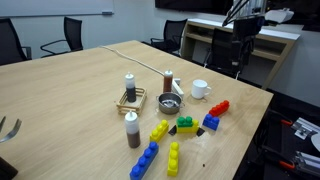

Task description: Place the blue block on the yellow block

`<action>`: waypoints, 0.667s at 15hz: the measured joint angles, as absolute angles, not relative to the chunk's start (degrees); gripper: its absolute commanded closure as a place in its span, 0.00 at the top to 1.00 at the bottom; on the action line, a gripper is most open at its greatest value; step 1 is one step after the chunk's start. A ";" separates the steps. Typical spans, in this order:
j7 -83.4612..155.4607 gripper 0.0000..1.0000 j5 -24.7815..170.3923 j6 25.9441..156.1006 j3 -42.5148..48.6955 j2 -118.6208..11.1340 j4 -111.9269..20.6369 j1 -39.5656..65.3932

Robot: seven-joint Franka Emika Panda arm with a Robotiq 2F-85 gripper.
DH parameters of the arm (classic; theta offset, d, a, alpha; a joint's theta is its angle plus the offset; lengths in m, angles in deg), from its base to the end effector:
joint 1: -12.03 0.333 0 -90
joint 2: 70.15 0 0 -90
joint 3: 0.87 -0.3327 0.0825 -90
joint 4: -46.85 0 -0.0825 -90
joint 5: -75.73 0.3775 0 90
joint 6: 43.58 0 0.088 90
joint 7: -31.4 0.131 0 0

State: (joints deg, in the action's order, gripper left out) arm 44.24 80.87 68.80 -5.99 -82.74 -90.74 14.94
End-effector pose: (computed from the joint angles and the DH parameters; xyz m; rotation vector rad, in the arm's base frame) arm 0.4168 0.0667 0.3794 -3.0959 0.2040 0.3546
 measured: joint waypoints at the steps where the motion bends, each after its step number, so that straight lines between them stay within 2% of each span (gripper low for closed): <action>1: 44.20 1.00 80.89 69.23 -6.04 -81.76 -91.15 15.33; 10: 44.39 1.00 80.85 71.10 -6.54 -79.35 -92.70 16.85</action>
State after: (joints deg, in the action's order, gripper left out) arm 44.39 80.85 71.10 -6.54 -79.35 -92.70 16.85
